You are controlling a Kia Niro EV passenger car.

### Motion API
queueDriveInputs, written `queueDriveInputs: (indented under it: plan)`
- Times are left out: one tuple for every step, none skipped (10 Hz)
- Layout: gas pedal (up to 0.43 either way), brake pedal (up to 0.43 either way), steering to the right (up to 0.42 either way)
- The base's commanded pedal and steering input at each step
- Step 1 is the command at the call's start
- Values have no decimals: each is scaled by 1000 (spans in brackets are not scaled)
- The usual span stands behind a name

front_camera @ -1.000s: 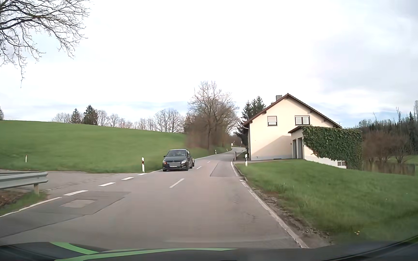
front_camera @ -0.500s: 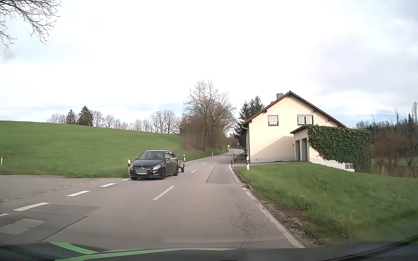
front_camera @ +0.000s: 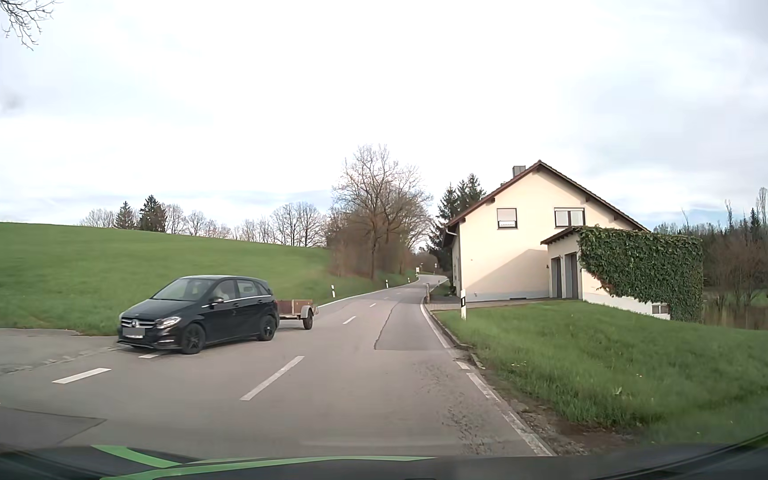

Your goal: Follow the waypoints while adhering to traffic rules and regulations

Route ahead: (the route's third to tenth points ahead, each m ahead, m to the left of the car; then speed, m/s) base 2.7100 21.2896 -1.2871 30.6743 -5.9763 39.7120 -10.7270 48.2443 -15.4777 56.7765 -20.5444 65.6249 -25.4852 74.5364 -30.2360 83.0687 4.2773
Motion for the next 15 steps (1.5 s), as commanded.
queueDriveInputs:
  plan:
    - [0,140,4]
    - [0,140,1]
    - [0,134,-9]
    - [0,128,-28]
    - [0,122,-55]
    - [0,122,-87]
    - [0,116,-125]
    - [0,104,-161]
    - [0,49,-205]
    - [0,0,-256]
    - [0,0,-311]
    - [0,0,-358]
    - [0,0,-425]
    - [0,0,-481]
    - [28,0,-501]
